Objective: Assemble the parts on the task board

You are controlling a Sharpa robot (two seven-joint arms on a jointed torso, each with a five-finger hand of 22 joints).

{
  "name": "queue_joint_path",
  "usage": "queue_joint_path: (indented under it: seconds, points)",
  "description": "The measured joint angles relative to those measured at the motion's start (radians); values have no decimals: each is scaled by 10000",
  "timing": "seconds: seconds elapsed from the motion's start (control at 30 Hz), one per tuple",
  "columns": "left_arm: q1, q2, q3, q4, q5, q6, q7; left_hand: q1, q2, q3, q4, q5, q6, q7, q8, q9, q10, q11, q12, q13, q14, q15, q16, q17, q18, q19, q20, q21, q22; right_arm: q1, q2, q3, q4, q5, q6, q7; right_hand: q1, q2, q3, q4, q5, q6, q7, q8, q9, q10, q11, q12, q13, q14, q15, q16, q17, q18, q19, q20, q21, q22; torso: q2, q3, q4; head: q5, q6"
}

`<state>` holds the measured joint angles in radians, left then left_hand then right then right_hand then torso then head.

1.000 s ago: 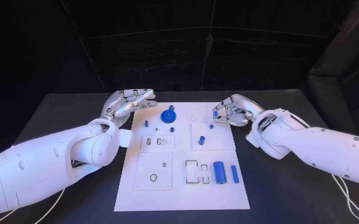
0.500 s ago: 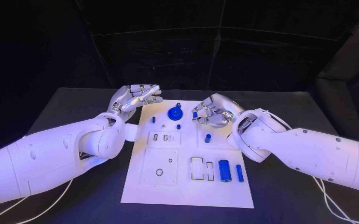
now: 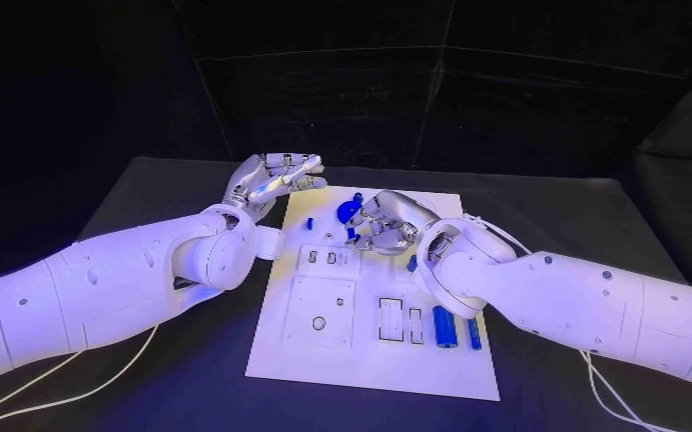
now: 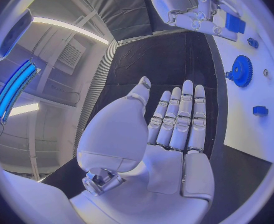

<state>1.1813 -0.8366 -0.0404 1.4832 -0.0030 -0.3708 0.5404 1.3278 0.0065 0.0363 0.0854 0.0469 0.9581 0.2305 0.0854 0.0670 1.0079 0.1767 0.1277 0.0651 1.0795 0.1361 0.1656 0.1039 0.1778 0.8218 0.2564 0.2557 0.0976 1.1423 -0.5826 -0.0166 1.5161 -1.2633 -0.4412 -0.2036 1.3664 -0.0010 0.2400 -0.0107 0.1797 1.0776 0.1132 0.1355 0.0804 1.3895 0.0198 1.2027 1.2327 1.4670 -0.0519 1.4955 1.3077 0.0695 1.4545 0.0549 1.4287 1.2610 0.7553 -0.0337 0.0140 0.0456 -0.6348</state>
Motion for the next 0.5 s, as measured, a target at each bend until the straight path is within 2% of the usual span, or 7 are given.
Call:
queue_joint_path:
  seconds: [0.07, 0.17, 0.5]
  points:
    - [6, 21, 1, -32, 0, 4, 0, 0, 0, 0, 0, 0, 0, 0, 0, 0, 0, 0, 0, 0, 0, 0, 0, 0, 0, 0, 0, 0, 0, -26, 98, -70, -62, -144, 61, -83, 0, 0, 0, 0, 2, 6, 6, -2, 0, 0, 0, 0, 1, 0, 0, 0, 0, 0, 0, 0, 0, -1, 2, 4, 6, 37, -23]
    - [8, 38, 2, -63, 0, 10, -1, 0, 0, 0, 0, 0, 0, 0, 0, 0, 0, 0, 0, 0, 0, 0, 0, -1, 1, 0, 0, 0, 1, -39, 210, -110, -126, -320, 123, -158, -66, -67, 55, 2, 41, 11, 11, -3, 0, 0, 0, -1, 10, 0, 0, 0, 0, 0, 0, 0, 0, -1, 5, 7, 10, 90, -49]
    - [9, 84, 2, -97, 0, 45, -11, 0, 0, 0, 0, 0, -1, 0, 0, 0, 0, 1, 0, 0, -1, 0, 0, -1, 0, -1, 1, 0, 1, -149, 378, -152, -275, -734, 305, -288, -78, -82, 80, 27, 41, 16, 15, -62, 0, 0, 0, -1, 9, 0, 0, 0, -1, 1, 0, 0, 0, -1, 5, 12, 9, 164, -99]
